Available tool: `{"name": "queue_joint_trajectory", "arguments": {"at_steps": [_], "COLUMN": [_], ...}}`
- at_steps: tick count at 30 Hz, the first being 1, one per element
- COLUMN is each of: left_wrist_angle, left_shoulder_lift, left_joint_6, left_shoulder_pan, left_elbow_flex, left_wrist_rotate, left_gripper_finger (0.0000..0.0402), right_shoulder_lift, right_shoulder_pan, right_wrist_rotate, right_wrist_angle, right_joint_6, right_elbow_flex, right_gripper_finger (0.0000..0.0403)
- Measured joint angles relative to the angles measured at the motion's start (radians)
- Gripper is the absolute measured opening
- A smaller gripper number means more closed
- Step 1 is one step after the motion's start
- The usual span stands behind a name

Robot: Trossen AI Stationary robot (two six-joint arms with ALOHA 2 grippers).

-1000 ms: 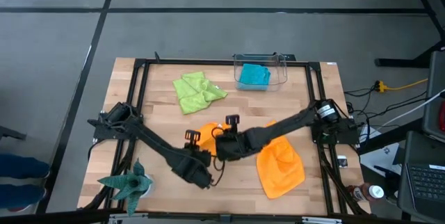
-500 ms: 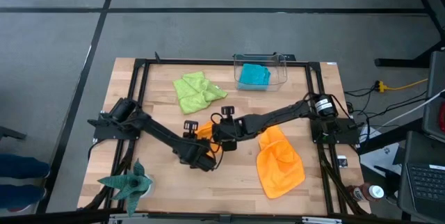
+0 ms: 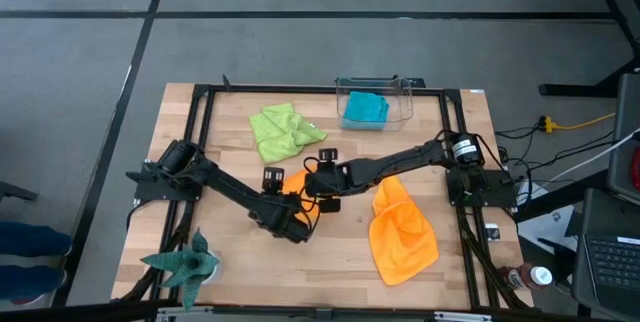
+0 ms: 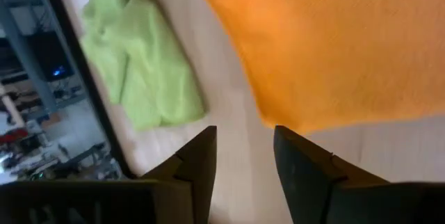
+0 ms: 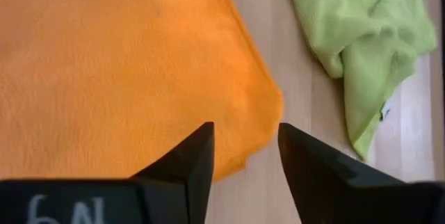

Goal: Fold microfiber towels
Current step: Put the folded yellow microfiber cloth into the transparent bin

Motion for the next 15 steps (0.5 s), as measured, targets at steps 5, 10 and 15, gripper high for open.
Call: {"name": "queue_joint_trajectory", "arguments": {"at_steps": [5, 10, 15], "left_wrist_angle": [-0.147, -0.185, -0.155], "left_shoulder_lift": [-0.003, -0.090, -0.280], "left_joint_6": [-0.085, -0.085, -0.131], "left_shoulder_pan": [-0.012, -0.029, -0.023], "left_elbow_flex": [0.042, 0.031, -0.005], "left_wrist_rotate": [0.046, 0.061, 0.039], "left_gripper_finger": [0.0134, 0.0133, 0.0133], "right_shoulder_lift": [0.000, 0.000, -0.002], "right_shoulder_pan": [0.003, 0.003, 0.000], "right_wrist_rotate": [0.000, 0.014, 0.044], "right_wrist_angle": [-0.175, -0.475, -0.739], "right_joint_6": [0.047, 0.120, 0.266], "right_elbow_flex": [0.036, 0.099, 0.136], "right_gripper_finger": [0.0164, 0.0164, 0.0164]}}
